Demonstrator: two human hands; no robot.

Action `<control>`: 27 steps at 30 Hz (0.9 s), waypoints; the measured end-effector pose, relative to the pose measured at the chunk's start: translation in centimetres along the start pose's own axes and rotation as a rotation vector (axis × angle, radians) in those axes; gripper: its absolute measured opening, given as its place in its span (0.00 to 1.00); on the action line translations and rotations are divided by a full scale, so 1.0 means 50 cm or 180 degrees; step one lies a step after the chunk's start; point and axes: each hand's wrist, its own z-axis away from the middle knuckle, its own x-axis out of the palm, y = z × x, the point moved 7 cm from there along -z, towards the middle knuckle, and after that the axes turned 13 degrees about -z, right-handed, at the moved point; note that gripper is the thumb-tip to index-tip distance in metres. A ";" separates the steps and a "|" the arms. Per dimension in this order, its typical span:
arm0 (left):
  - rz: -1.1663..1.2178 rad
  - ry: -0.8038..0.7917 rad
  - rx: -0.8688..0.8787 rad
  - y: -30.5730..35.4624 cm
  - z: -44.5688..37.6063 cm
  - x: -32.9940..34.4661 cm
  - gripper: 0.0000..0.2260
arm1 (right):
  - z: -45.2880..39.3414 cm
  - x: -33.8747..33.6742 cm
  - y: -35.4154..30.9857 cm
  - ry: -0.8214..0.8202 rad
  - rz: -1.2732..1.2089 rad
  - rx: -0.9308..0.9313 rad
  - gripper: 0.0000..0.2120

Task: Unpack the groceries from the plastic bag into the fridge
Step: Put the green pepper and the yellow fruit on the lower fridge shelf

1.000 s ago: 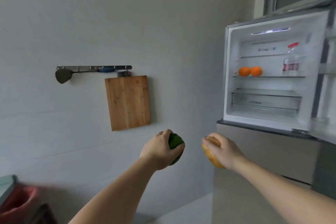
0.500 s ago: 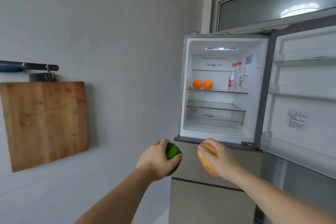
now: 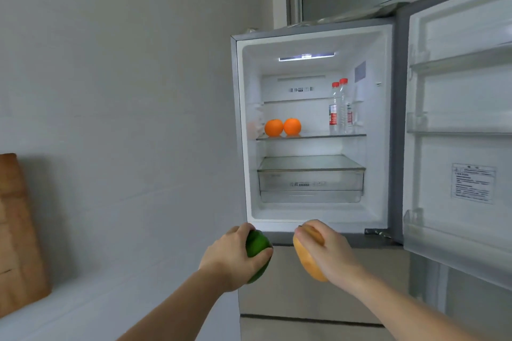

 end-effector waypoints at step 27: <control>0.1158 -0.0093 0.1298 0.117 -0.652 0.186 0.34 | -0.541 -0.183 0.138 0.0903 0.0630 0.0124 0.06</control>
